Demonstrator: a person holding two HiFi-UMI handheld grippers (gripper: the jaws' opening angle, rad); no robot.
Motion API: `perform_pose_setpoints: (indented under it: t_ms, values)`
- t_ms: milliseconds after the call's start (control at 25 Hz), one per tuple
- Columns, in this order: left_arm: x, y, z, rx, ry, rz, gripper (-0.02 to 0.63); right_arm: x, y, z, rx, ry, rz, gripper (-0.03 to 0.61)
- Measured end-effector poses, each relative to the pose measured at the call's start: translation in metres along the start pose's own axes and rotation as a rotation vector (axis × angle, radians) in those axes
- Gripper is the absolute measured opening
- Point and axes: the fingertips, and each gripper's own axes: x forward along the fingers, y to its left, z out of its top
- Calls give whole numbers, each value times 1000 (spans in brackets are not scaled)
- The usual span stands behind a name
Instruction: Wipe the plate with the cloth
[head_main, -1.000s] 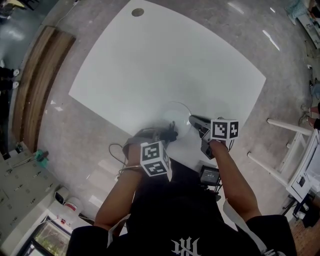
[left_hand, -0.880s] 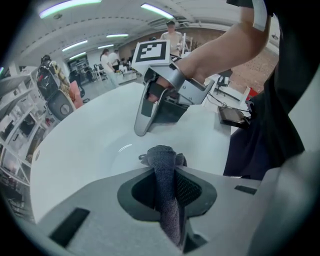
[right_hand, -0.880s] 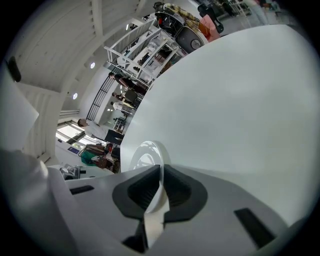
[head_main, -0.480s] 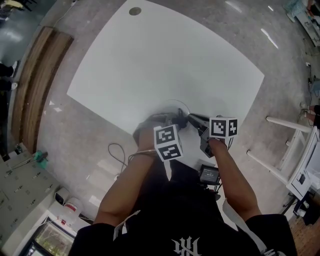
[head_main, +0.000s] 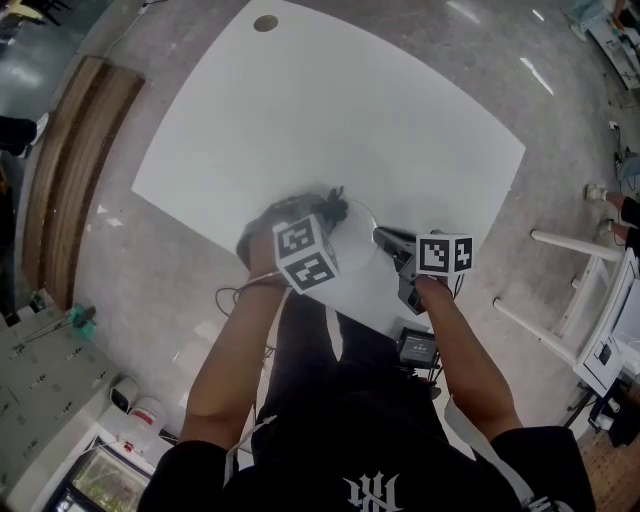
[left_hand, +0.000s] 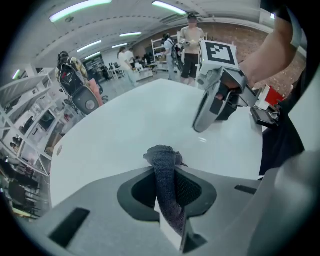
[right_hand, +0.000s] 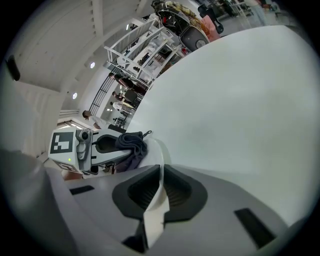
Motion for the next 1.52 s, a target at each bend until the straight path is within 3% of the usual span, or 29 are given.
perform_pose_setpoints:
  t_ms: [360, 720, 920, 1120, 1280, 1520]
  values:
    - [-30, -47, -43, 47, 76, -22, 51, -1, -2, 1, 3, -10, -3, 21]
    - [-10, -108, -3, 79, 19, -124, 51, -2, -1, 1, 4, -17, -7, 21]
    - [6, -101, 26, 106, -15, -126, 51, -2, 0, 0, 1, -18, -9, 21]
    - [17, -75, 40, 64, -33, -110, 51, -3, -1, -3, 6, -18, -6, 21]
    - [20, -58, 39, 12, -42, -104, 51, -4, -1, -6, 4, -21, -4, 21]
    - [6, -13, 12, -76, -15, -18, 51, -5, 0, -5, 0, -26, -8, 21]
